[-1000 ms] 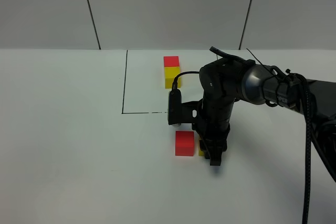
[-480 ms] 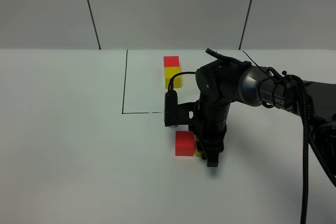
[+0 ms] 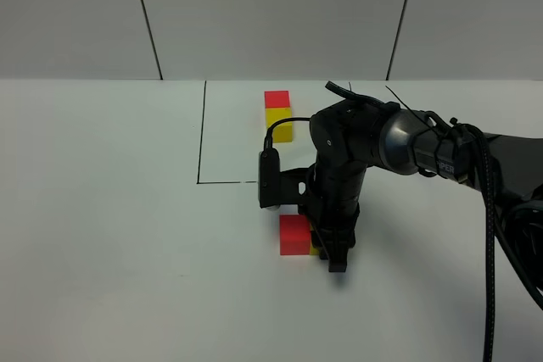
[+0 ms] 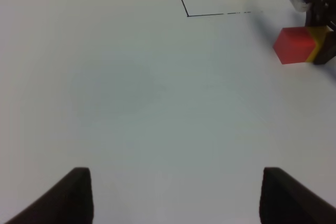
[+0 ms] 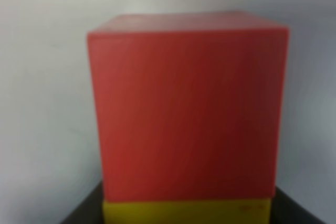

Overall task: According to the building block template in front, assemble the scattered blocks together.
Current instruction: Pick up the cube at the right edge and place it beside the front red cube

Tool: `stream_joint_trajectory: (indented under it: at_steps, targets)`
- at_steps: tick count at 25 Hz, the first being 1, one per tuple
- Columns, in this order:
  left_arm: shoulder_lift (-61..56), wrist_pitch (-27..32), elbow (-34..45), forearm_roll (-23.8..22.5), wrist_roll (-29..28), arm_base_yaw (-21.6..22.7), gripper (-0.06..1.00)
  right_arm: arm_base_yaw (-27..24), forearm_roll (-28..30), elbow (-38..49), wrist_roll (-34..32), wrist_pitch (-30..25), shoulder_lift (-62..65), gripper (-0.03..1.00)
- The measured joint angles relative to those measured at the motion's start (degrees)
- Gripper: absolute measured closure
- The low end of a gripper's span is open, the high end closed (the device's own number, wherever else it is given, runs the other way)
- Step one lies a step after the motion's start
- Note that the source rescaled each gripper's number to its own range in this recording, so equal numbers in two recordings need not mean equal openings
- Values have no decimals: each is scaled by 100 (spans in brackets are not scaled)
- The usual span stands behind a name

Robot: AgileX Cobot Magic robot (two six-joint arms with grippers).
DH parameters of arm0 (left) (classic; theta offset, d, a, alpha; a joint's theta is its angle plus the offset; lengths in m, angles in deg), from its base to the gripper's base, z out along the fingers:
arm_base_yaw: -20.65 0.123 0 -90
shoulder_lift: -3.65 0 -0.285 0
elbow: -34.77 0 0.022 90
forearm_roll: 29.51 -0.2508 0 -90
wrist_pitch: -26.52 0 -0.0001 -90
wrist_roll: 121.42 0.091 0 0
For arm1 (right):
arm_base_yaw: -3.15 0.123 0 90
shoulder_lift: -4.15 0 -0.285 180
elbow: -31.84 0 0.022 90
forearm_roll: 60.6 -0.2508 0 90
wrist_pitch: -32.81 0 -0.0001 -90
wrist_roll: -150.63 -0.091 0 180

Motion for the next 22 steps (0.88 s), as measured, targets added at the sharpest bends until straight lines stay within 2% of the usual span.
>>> stream_joint_trajectory:
  at_steps: [18,20,22]
  targets:
    - [0,0,0,0,0,0,51,2,0,-5,12,-6,-1,96]
    - [0,0,0,0,0,0,51,-9,-21,-5,12,-6,-1,94]
    - [0,0,0,0,0,0,51,-27,-36,-5,12,51,-1,81]
